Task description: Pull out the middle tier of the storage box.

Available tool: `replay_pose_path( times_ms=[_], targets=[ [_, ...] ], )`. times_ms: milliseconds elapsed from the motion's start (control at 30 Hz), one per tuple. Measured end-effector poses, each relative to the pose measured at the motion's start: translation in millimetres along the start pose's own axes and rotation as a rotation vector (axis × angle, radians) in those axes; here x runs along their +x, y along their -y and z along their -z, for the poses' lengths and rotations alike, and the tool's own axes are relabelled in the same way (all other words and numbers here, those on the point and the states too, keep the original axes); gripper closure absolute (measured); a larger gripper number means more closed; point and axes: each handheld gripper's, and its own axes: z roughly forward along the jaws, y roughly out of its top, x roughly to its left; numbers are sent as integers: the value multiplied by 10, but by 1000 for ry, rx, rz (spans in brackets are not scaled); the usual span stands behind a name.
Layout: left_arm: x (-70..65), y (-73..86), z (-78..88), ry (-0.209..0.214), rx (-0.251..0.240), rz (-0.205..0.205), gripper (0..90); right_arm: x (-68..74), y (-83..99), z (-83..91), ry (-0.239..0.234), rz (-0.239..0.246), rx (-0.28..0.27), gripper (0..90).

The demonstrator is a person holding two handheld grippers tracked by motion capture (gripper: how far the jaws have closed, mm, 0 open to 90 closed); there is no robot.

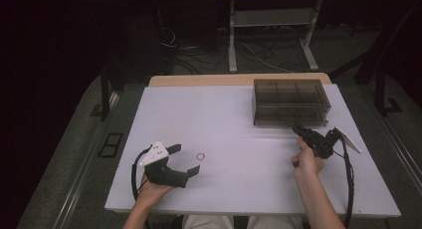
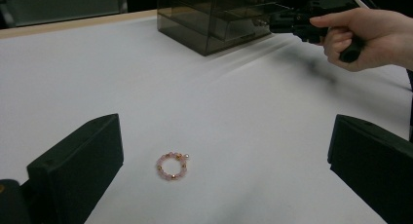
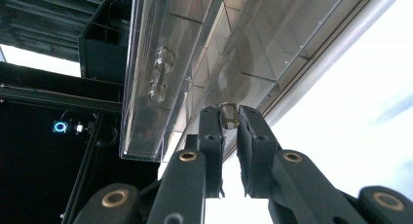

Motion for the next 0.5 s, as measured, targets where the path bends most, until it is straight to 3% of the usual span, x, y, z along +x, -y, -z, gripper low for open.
replay_pose_path(
  times_ms=[233,300,500],
  targets=[
    [-2,-1,2,1,1,-2,0,5,15,7,4,-18,-4,779],
    [-1,0,2,1,1,-1,0,10,26,10,10,-16,-15,689],
    [1,1,1,1,5,1,0,34,57,51,23,29,26,614]
  ],
)
